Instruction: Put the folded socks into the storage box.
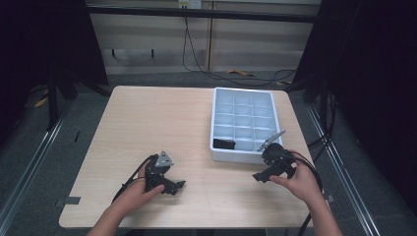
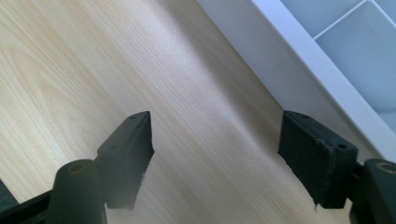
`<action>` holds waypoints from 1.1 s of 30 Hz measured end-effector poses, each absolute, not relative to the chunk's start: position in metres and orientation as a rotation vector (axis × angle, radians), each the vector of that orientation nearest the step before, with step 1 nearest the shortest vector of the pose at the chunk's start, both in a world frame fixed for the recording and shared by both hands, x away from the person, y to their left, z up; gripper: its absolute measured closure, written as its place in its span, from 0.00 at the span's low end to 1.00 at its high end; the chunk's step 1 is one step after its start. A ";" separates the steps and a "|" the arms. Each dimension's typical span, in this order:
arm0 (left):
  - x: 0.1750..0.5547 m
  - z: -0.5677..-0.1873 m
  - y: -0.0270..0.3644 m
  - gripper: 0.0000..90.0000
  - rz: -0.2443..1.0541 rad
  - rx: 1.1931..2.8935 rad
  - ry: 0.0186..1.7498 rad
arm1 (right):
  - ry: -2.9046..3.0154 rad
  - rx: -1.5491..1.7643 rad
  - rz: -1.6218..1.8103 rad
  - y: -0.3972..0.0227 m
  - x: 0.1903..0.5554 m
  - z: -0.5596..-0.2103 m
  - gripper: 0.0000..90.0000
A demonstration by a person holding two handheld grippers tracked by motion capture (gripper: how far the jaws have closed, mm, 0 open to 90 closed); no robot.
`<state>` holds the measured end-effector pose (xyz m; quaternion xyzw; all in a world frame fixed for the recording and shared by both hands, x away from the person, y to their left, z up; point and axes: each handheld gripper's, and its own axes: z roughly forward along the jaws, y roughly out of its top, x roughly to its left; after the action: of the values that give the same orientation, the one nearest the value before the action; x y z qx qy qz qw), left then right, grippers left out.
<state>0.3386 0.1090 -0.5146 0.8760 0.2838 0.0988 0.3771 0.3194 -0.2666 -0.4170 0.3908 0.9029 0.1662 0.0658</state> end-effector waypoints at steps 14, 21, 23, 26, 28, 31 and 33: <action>0.339 -0.514 0.109 0.00 0.256 2.246 0.723 | 2.698 1.222 0.509 -0.288 0.309 -0.434 0.28; 0.339 -0.514 0.109 0.00 0.256 2.245 0.725 | 2.682 1.228 0.505 -0.298 0.303 -0.445 0.26; 0.339 -0.514 0.109 0.00 0.257 2.246 0.723 | 2.678 1.225 0.509 -0.300 0.302 -0.446 0.26; 0.339 -0.514 0.109 0.00 0.255 2.245 0.725 | 2.663 1.217 0.516 -0.304 0.299 -0.447 0.25; 0.339 -0.514 0.109 0.00 0.253 2.244 0.726 | 2.652 1.209 0.528 -0.308 0.296 -0.449 0.25; 0.339 -0.514 0.109 0.00 0.259 2.248 0.722 | 2.654 1.217 0.530 -0.310 0.294 -0.450 0.25; 0.339 -0.514 0.109 0.00 0.258 2.245 0.723 | 2.647 1.210 0.525 -0.313 0.294 -0.453 0.25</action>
<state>0.3388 0.1093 -0.5142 0.8772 0.2826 0.1007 0.3748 0.2936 -0.3135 -0.4529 0.4074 0.8912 0.1767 0.0922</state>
